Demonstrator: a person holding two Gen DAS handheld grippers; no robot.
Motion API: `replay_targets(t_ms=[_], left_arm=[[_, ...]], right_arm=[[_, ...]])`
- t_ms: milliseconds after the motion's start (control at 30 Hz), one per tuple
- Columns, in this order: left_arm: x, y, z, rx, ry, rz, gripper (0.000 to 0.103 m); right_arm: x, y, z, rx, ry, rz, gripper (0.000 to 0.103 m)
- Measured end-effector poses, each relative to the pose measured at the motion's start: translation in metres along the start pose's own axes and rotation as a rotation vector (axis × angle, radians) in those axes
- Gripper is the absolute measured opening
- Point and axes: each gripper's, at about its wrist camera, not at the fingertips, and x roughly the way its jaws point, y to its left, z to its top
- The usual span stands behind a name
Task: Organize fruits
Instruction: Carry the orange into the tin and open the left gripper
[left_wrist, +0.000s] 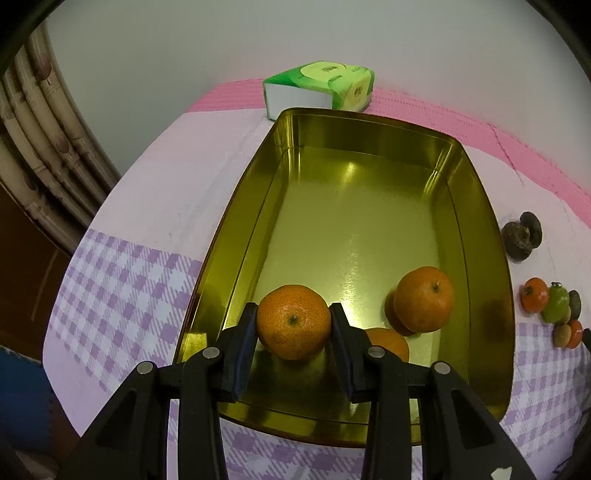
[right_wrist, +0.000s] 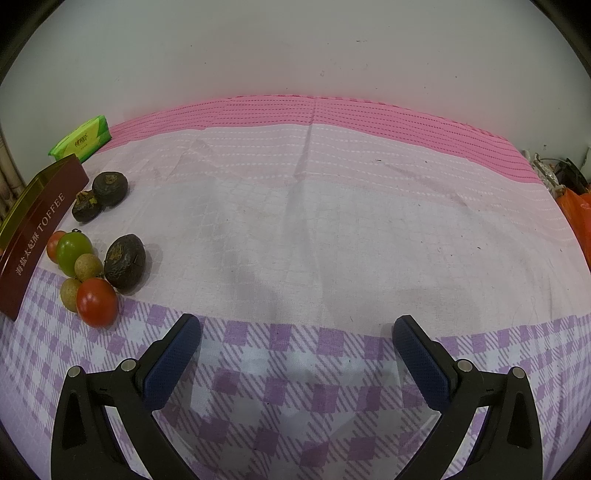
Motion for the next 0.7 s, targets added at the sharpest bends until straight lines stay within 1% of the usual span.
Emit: replay_targets(t_ms=[233,700], left_arm=[[0.0031,0.0041,0.0011,-0.028,0.013,-0.004,0.035],[0.0030,0.0062,0.0010,-0.026,0.012,-0.001,0.037]], right_arm=[[0.0001,-0.0002,0.0002,-0.001,0.000,0.001,0.103],[0.0000,0.0000,0.0002,0.001,0.001,-0.001,0.103]])
